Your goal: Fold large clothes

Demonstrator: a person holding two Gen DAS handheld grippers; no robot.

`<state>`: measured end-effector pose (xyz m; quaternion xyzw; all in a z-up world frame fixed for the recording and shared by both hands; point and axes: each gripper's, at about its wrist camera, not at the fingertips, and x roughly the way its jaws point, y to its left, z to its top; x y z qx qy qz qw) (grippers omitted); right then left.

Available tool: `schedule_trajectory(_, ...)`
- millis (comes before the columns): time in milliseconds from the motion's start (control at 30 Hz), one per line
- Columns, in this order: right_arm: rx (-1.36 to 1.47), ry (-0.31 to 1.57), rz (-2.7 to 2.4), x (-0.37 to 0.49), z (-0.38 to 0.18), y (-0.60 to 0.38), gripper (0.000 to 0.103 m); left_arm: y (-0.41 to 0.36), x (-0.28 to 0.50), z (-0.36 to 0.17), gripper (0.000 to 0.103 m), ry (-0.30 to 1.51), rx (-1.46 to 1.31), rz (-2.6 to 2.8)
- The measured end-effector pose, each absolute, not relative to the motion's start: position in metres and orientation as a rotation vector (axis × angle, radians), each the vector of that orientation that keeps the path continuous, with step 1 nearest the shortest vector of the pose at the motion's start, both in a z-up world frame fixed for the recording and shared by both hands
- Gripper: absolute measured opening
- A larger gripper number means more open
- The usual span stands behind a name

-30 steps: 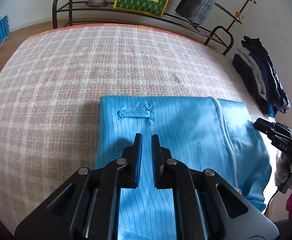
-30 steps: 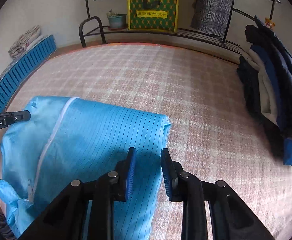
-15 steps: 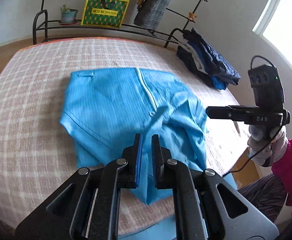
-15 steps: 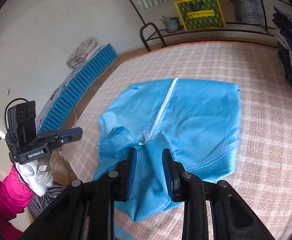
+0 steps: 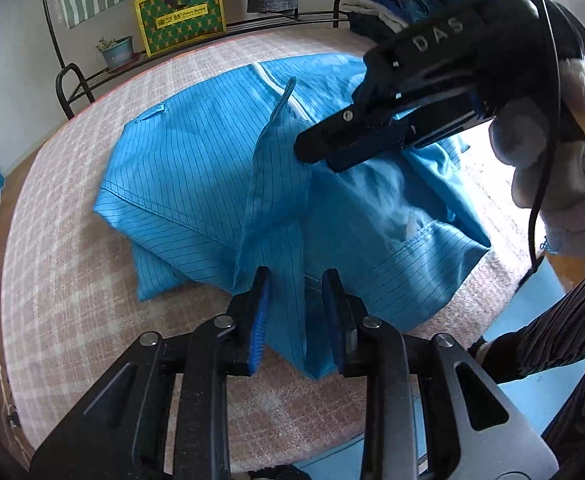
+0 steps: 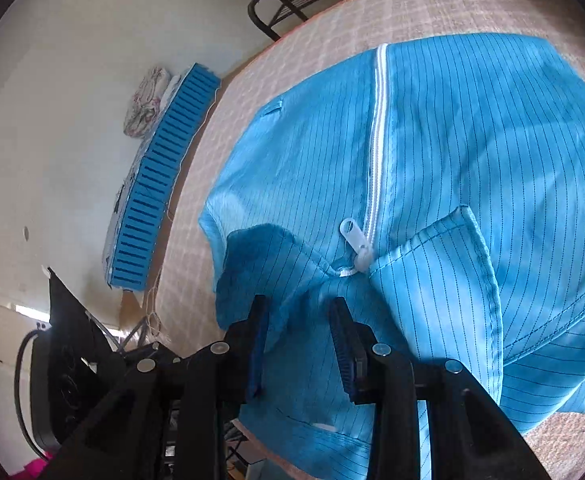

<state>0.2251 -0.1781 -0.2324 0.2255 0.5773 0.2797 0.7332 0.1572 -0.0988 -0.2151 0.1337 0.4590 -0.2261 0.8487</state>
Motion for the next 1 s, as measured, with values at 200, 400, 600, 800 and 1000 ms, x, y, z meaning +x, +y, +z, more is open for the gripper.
schedule_trajectory(200,0.579,1.277,0.611,0.230,-0.239,-0.178,0.030,-0.093,0.155,-0.211,0.000,0.936,0.248,-0.511)
schedule_trajectory(400,0.578,1.269,0.571,0.234,-0.233,-0.164,0.000,-0.082,0.150,-0.204,0.000,0.904,0.248,-0.524)
schedule_trajectory(600,0.474,1.279,0.615,0.236,-0.219,-0.149,0.015,-0.069,0.151,-0.205,0.000,0.946,0.218,-0.533)
schedule_trajectory(800,0.431,1.085,0.543,0.210,-0.170,-0.204,0.025,-0.052,0.154,-0.182,0.000,0.918,0.099,-0.526)
schedule_trajectory(1000,0.323,1.076,0.424,0.196,-0.172,-0.234,0.025,-0.059,0.171,-0.168,0.000,0.910,0.028,-0.540)
